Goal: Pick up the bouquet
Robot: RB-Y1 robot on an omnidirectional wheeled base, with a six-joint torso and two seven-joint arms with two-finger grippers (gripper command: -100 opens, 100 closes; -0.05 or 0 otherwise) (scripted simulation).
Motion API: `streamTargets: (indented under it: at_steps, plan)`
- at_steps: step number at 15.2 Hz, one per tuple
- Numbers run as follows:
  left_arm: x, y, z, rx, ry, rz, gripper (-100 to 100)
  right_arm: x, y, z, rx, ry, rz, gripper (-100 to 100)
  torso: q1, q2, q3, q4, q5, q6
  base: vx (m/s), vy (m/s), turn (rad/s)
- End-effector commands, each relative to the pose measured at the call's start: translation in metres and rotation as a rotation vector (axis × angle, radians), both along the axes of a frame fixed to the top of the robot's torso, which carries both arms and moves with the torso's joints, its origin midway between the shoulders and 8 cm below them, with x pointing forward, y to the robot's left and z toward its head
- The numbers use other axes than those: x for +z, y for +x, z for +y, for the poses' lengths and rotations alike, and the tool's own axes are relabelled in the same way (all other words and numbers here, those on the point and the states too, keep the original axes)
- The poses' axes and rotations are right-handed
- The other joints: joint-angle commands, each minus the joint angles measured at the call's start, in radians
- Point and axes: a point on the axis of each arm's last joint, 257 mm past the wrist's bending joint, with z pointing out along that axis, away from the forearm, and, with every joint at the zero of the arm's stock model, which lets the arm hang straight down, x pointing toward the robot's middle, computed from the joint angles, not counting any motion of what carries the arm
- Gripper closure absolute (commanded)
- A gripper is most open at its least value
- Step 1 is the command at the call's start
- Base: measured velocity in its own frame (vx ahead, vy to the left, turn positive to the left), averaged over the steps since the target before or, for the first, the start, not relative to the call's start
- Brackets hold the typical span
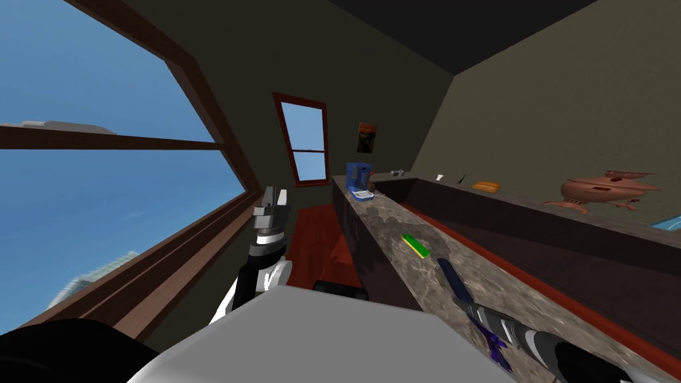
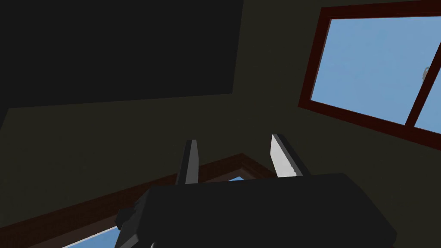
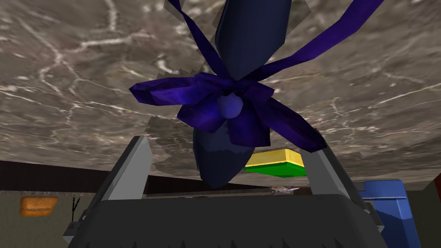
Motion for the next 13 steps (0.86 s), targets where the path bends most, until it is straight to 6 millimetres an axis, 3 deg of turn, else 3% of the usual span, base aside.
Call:
streamTargets:
  at_steps: [1,2,3,13]
  plan:
    - [0.0,0.0,0.0,0.0,0.0,0.0,0,-0.005,-0.008,-0.004,-0.012,0.0,-0.003,-100,0.0,0.0,0.0,0.0,0.0,0.0,0.016,0.021,0.098]
    - [0.0,0.0,0.0,0.0,0.0,0.0,0,-0.003,-0.004,-0.002,-0.007,0.0,-0.001,-100,0.0,0.0,0.0,0.0,0.0,0.0,0.01,0.01,0.029]
    - [0.0,0.0,0.0,0.0,0.0,0.0,0,-0.004,-0.005,-0.003,-0.007,0.0,-0.001,100,0.0,0.0,0.0,0.0,0.0,0.0,0.0,0.0,0.0]
    - [0.0,0.0,0.0,0.0,0.0,0.0,0,0.007,0.009,0.009,0.024,0.002,0.007,100,-0.002,0.002,0.001,0.001,-0.001,0.0,-0.008,-0.009,-0.06]
